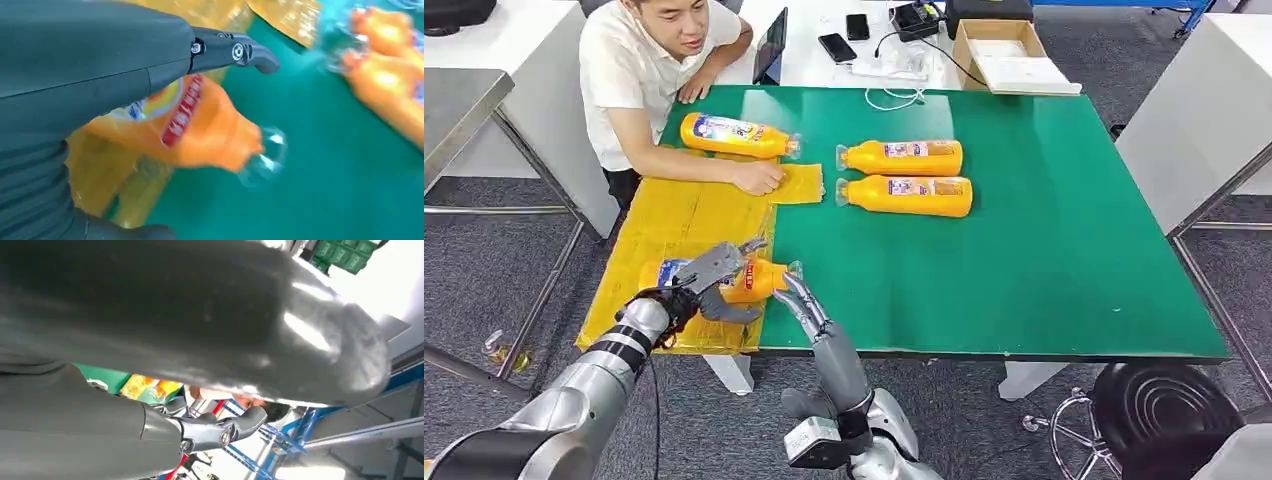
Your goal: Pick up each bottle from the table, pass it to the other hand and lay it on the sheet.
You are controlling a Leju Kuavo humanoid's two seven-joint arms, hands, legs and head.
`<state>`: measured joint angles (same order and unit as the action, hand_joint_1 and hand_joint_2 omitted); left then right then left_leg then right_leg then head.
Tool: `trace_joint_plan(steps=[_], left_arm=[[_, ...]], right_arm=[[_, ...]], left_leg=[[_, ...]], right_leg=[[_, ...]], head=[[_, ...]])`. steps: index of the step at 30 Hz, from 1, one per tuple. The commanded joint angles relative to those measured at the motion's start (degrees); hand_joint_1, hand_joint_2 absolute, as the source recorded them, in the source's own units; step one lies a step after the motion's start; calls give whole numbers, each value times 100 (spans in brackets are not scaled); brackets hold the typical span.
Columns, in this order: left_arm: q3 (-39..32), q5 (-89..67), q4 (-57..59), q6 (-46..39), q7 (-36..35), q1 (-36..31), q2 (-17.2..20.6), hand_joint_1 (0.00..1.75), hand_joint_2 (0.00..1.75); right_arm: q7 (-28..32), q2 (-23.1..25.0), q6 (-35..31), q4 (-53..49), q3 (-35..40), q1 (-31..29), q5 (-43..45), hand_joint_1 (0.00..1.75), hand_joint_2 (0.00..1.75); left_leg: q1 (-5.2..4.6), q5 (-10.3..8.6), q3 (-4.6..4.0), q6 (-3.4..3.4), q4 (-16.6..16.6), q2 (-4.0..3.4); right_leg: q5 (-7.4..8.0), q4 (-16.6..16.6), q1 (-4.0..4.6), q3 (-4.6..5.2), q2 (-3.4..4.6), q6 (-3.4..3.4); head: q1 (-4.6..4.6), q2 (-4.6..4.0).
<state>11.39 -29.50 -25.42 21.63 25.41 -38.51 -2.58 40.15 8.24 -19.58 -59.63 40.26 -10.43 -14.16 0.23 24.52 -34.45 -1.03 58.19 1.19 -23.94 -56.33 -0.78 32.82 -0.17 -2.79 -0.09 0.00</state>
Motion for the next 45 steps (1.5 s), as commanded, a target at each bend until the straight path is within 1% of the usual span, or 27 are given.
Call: trace_joint_plan(steps=[1, 2, 3, 6, 8, 19, 20, 21, 22, 23, 24, 25, 26, 29, 31, 32, 33, 34, 35, 36, 37, 38, 39, 40, 43, 44, 45], left_arm=[[-337, 681, -728, -596, 401, 847, -255, 0, 175], [-337, 681, -728, -596, 401, 847, -255, 0, 175], [-337, 681, -728, -596, 401, 847, -255, 0, 175], [-337, 681, -728, -596, 401, 847, -255, 0, 175], [-337, 681, -728, -596, 401, 847, -255, 0, 175], [-337, 681, -728, -596, 401, 847, -255, 0, 175], [-353, 695, -1009, -1025, 589, 949, -301, 0, 175], [-429, 891, -1614, -1800, 973, 1221, -536, 0, 175], [-568, 1344, -2126, -2088, 798, 1415, -753, 0, 175], [-495, 1522, -2791, -2783, 1105, 1665, -916, 0, 175], [-474, 1853, -3151, -2936, 915, 1821, -1045, 0, 175], [-370, 2347, -3746, -3155, 971, 2079, -1118, 0, 175], [-259, 2600, -3993, -3230, 940, 2177, -1108, 0, 175], [-105, 2972, -4700, -3727, 1274, 2530, -1099, 0, 175], [-71, 3509, -5190, -3744, 1145, 2784, -1065, 0, 175], [-66, 3950, -5406, -3580, 925, 2884, -1046, 0, 175], [96, 3688, -5785, -3812, 942, 3108, -814, 0, 175], [175, 3605, -6431, -3931, 789, 3533, -619, 0, 175], [193, 3567, -6641, -3997, 742, 3671, -549, 0, 175], [143, 3514, -6887, -4060, 740, 3859, -491, 0, 175], [130, 3519, -7005, -4097, 715, 3945, -460, 0, 175], [55, 3500, -7113, -4148, 689, 4033, -484, 0, 175], [9, 3474, -7189, -4199, 705, 4080, -505, 0, 175], [-29, 3411, -7266, -4280, 790, 4095, -525, 0, 175], [-52, 3400, -7459, -4408, 941, 4123, -597, 0, 175], [-28, 3420, -7536, -4418, 955, 4130, -609, 0, 175], [48, 3743, -7652, -4195, 889, 4159, -590, 0, 175]], right_arm=[[-15, -249, -141, 327, 271, -150, 134, 0, 0], [-15, -249, -141, 327, 271, -150, 134, 0, 0], [-15, -249, -141, 327, 271, -150, 134, 0, 0], [-15, -249, -141, 327, 271, -150, 134, 0, 0], [-15, -249, -141, 327, 271, -150, 134, 0, 0], [-15, -249, -141, 327, 271, -150, 134, 0, 0], [-15, -249, -182, 281, 231, -118, 137, 0, 0], [-15, -248, -262, 209, 140, -45, 116, 0, 0], [-15, -251, -284, 128, 48, 35, 94, 0, 0], [-15, -256, -300, 27, -11, 98, 71, 0, 0], [-15, -242, -380, 26, -87, 152, 38, 0, 175], [-15, -256, -452, -91, -147, 251, 39, 0, 175], [-15, -264, -517, -166, -174, 287, 78, 0, 175], [-15, -277, -655, -178, -197, 300, 101, 0, 175], [-15, -318, -782, -144, -264, 329, 35, 0, 175], [-15, -329, -914, -50, -359, 349, -118, 0, 175], [-735, -575, -1720, 253, -1159, 287, -979, 0, 175], [-1817, -932, -1987, 339, -1446, 170, -3139, 0, 175], [-2044, -1143, -1961, 176, -1250, 129, -3020, 0, 175], [-1601, -1417, -1755, 444, -1668, -30, -2682, 0, 175], [-1410, -1416, -1715, 748, -1954, -162, -2705, 0, 175], [-1394, -1437, -1647, 1015, -2229, -292, -2923, 0, 175], [-1425, -1458, -1594, 1200, -2388, -399, -3066, 0, 175], [-1582, -1471, -1567, 1463, -2519, -563, -3275, 0, 175], [-1661, -1438, -1562, 1869, -2677, -823, -3593, 0, 175], [-1687, -1429, -1552, 1978, -2701, -888, -3654, 0, 175], [-1642, -1395, -1522, 2112, -2822, -947, -3639, 0, 175]], left_leg=[[-5, 0, 17, 2, -18, -22], [-4, 0, 6, 2, -10, -10], [-4, 1, 10, 2, -15, -27], [-3, 1, -10, 2, -6, -15], [-1, 2, -10, 4, -8, -28], [0, 2, -18, 3, -7, -22], [1, 3, -17, 4, -8, -30], [1, 3, -20, 3, -6, -24], [-1, 3, -22, 2, -6, -18], [-2, 4, -20, 3, -8, -19], [-1, 3, -29, 1, -4, -8], [-1, 4, -34, 1, 1, -9], [-1, 8, -40, 1, 6, -12], [-3, 12, -60, 2, 6, -21], [-1, 9, -73, 2, 4, -27], [-2, 16, -65, 3, 4, -37], [-1, 10, -80, 1, 4, -28], [-1, 17, -67, 3, 2, -34], [-6, 9, -70, -2, -8, -37], [-7, 17, -56, -2, -9, -50], [-4, 15, -82, 0, 1, -49], [-5, 19, -69, -1, -2, -53], [-9, 10, -81, -6, -3, -37], [-9, 10, -82, -7, 0, -27], [-10, 30, -45, -1, 2, -63], [-11, 23, -72, -2, 5, -50], [-9, 22, -73, -1, 5, -46]], right_leg=[[5, 15, -4, -7, 15, 7], [1, 8, -3, 1, 4, 5], [4, 15, -2, 4, 17, 8], [2, 5, -2, 19, 11, 6], [5, 7, 1, 21, 21, 9], [3, 6, 1, 29, 15, 7], [4, 8, 3, 29, 21, 11], [3, 7, 2, 31, 17, 9], [1, 6, 0, 31, 12, 6], [0, 8, 0, 29, 10, 9], [-2, 5, 0, 33, 0, 6], [-2, 3, 0, 43, -1, 5], [-6, 2, 1, 47, -2, 6], [-7, 1, -1, 68, 7, 6], [0, 4, 1, 82, 18, 3], [-5, 3, 1, 77, 24, 7], [-1, 4, 1, 90, 16, 4], [-6, 5, 2, 81, 19, 9], [3, 16, -4, 85, 24, 2], [0, 18, -4, 75, 35, 5], [3, 8, -1, 98, 34, 3], [0, 11, -2, 85, 33, 5], [4, 14, -6, 94, 20, -1], [1, 13, -5, 91, 13, -1], [-6, 12, -4, 62, 44, 14], [-2, 8, -5, 82, 36, 9], [-1, 8, -3, 80, 33, 9]], head=[[2, 0], [-2, 0], [-2, 0], [2, 0], [0, 0], [2, 0], [2, 0], [2, 0], [2, 0], [2, 0], [2, 0], [0, 0], [2, 0], [2, 0], [0, 0], [2, 0], [0, 0], [2, 0], [0, 0], [0, 0], [-2, 0], [-7, 0], [0, 0], [9, 0], [5, 0], [2, 0], [-2, 0]])
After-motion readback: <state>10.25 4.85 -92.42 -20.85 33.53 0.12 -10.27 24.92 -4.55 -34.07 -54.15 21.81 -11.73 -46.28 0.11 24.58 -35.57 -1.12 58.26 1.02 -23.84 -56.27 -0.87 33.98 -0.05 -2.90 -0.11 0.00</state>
